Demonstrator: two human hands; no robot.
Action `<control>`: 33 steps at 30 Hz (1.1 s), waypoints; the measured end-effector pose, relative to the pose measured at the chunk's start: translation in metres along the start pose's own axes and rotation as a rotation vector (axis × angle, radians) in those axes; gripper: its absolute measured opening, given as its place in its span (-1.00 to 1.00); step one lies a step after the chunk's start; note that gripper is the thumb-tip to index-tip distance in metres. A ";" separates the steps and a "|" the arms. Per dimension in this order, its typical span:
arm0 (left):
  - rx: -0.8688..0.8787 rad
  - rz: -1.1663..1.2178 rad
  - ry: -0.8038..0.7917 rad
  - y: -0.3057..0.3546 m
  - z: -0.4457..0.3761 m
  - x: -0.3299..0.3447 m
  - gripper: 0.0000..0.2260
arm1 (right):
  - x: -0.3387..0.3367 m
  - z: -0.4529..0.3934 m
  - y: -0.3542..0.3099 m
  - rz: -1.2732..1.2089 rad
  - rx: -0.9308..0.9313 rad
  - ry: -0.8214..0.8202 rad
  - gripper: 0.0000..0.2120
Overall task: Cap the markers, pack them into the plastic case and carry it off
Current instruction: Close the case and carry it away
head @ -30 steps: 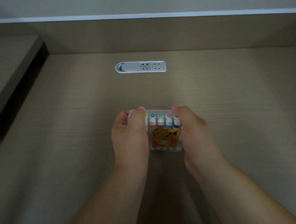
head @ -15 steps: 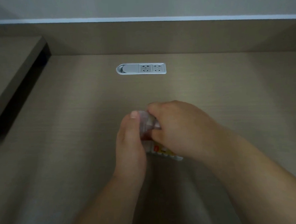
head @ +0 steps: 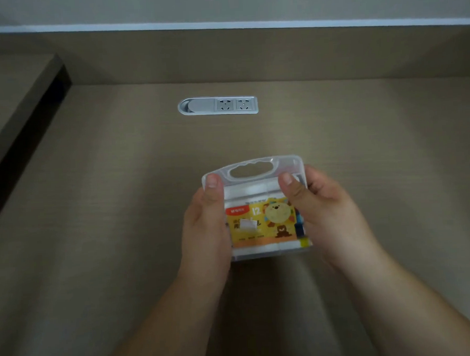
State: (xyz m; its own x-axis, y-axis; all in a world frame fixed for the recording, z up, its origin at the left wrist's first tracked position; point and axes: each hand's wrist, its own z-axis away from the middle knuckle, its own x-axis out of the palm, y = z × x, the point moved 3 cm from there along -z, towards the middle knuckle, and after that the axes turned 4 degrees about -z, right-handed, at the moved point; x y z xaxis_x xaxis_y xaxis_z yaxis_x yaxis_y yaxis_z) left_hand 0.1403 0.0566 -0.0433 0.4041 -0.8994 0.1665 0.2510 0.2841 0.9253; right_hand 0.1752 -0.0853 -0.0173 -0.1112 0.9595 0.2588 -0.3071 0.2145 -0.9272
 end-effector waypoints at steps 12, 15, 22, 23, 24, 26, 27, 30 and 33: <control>0.073 -0.250 -0.046 0.043 0.017 0.017 -0.75 | -0.006 0.022 -0.022 -0.022 -0.057 0.163 -0.69; 0.104 -0.297 -0.058 0.076 0.032 0.024 -0.71 | 0.001 0.036 -0.052 -0.024 -0.093 0.186 -0.70; 0.179 -0.333 -0.132 0.187 0.091 0.046 -0.72 | 0.024 0.093 -0.158 0.094 -0.204 0.229 -0.69; 0.197 -0.344 -0.147 0.202 0.100 0.049 -0.72 | 0.027 0.104 -0.175 0.102 -0.226 0.228 -0.69; 0.202 -0.341 -0.144 0.212 0.107 0.051 -0.72 | 0.030 0.111 -0.185 0.109 -0.235 0.222 -0.69; 0.224 -0.343 -0.155 0.238 0.123 0.058 -0.70 | 0.035 0.131 -0.213 0.122 -0.269 0.233 -0.69; 0.238 -0.349 -0.170 0.250 0.131 0.062 -0.69 | 0.036 0.140 -0.226 0.125 -0.288 0.248 -0.69; 0.299 -0.358 -0.243 0.288 0.166 0.076 -0.70 | 0.037 0.178 -0.263 0.116 -0.345 0.306 -0.67; 0.336 -0.388 -0.335 0.313 0.196 0.092 -0.68 | 0.031 0.212 -0.288 0.122 -0.404 0.363 -0.65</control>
State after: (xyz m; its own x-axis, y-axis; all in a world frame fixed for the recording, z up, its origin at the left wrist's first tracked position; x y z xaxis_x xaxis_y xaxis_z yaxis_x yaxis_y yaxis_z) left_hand 0.0835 -0.0020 0.3286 0.0268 -0.9872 -0.1570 0.0119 -0.1567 0.9876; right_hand 0.0594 -0.1564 0.3147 0.2319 0.9677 0.0995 0.0822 0.0824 -0.9932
